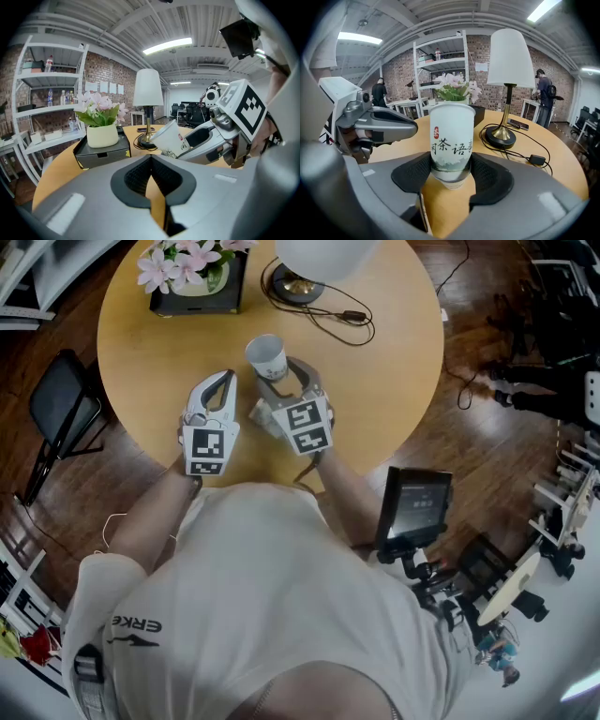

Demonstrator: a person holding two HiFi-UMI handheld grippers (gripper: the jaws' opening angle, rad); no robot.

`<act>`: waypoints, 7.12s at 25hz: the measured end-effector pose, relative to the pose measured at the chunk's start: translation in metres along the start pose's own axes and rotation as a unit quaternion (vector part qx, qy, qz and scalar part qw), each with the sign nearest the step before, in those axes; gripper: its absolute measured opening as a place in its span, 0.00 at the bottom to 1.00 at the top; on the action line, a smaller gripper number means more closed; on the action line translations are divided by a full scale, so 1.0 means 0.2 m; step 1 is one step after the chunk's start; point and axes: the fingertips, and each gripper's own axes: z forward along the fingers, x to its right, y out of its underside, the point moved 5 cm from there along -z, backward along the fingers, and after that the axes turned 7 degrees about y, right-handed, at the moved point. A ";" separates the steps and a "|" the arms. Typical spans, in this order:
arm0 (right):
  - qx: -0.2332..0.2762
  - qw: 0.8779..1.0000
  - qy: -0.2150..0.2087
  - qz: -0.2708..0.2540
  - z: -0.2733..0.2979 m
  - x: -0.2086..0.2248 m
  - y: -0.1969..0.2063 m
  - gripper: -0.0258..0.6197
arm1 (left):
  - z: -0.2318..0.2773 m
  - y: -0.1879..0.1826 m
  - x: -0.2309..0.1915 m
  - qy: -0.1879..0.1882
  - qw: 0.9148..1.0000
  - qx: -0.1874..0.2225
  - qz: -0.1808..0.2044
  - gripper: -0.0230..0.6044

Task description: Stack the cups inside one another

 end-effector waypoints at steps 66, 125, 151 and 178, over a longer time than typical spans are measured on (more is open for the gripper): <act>-0.066 0.997 0.013 -0.041 -0.04 0.06 -0.02 0.47 | 0.11 -0.16 0.13 0.196 0.978 0.064 0.032 0.42; 0.144 0.979 0.133 0.055 -0.85 -0.07 -0.11 0.06 | -0.31 -0.35 0.41 0.140 0.973 0.134 0.129 0.04; 0.026 0.972 0.122 0.199 -0.68 -0.12 0.60 0.06 | -0.15 0.23 0.61 0.280 0.814 -0.079 0.503 0.10; 0.041 0.949 0.131 0.283 -0.64 -0.04 0.76 0.06 | 0.18 0.46 0.71 0.383 0.687 -0.316 0.530 0.56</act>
